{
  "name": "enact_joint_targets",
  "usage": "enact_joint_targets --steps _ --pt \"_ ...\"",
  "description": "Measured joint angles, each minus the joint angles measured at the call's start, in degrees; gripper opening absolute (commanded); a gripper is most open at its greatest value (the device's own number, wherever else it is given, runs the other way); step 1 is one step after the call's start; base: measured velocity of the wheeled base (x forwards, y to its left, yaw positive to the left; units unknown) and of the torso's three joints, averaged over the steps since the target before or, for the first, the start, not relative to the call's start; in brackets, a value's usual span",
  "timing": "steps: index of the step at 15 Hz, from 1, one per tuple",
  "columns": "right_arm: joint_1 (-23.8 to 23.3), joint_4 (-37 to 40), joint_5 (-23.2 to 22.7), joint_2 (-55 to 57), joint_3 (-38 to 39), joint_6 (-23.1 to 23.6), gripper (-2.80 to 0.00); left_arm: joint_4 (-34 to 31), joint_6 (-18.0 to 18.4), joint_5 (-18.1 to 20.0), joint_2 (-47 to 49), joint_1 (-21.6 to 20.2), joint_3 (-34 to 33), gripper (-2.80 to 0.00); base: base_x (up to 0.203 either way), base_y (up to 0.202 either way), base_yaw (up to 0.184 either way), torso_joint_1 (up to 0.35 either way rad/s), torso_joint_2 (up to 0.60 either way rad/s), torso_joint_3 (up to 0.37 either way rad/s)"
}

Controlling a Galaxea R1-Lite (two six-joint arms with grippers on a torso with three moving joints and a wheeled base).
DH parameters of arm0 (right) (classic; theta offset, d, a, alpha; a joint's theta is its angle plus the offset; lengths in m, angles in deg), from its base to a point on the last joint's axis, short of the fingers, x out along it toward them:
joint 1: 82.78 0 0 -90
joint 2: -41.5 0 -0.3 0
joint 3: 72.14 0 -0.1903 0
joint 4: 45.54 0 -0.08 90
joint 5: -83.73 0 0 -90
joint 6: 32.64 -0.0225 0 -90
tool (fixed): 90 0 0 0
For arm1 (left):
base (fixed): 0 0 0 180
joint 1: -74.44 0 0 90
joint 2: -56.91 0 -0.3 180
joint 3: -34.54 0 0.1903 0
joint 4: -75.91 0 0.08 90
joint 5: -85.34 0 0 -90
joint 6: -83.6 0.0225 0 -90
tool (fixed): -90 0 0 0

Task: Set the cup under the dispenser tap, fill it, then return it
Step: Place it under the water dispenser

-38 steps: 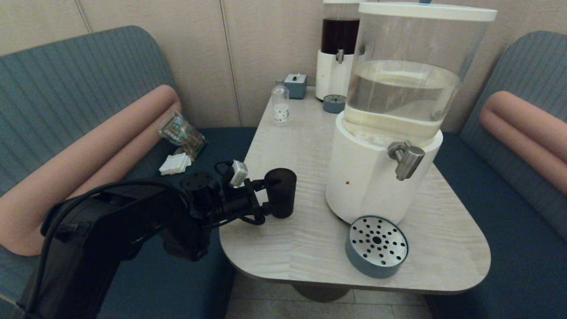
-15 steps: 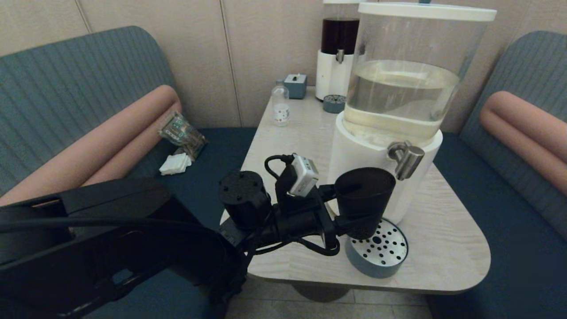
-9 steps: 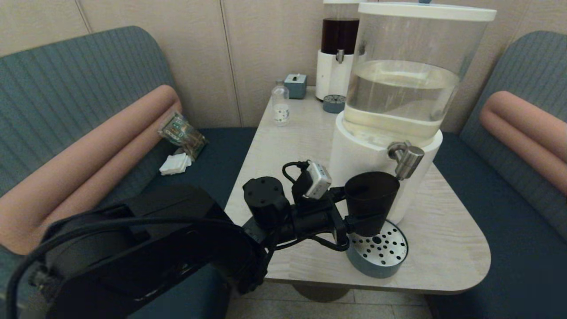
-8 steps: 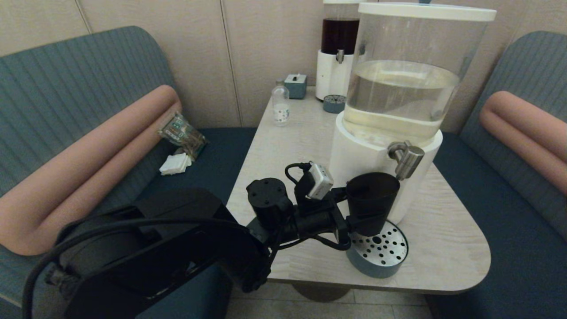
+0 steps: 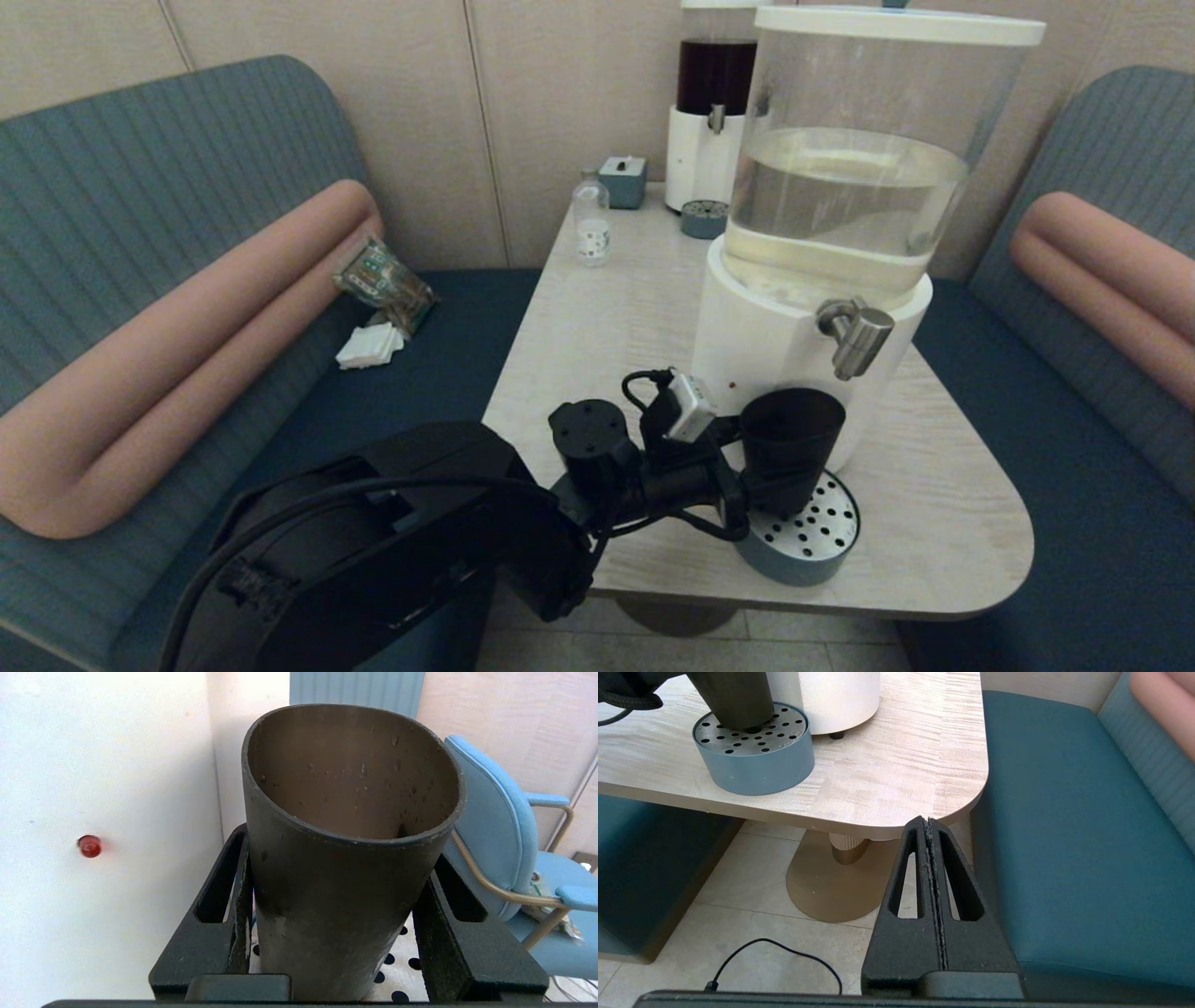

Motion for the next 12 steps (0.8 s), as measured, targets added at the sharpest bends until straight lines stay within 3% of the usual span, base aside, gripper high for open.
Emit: enact_joint_targets --steps 6,7,8,12 --pt "0.0 0.0 0.0 0.0 0.0 0.0 -2.80 -0.1 -0.1 0.0 0.8 1.4 0.0 -2.80 0.000 0.000 0.000 0.000 0.00 0.000" --pt "0.0 0.0 0.0 0.0 0.0 0.0 -2.80 -0.1 0.0 0.0 0.9 1.5 0.0 -0.18 0.000 0.000 0.000 0.000 0.00 0.000" --pt "0.0 0.0 0.0 0.0 0.0 0.0 -2.80 -0.1 0.1 -0.1 1.0 1.6 0.0 0.00 0.000 0.000 0.000 0.000 0.00 0.000" --pt "0.0 0.0 0.0 0.0 0.0 0.0 -2.80 -0.7 0.6 -0.1 1.8 1.5 -0.2 0.00 0.000 0.000 0.000 0.000 0.00 0.000"
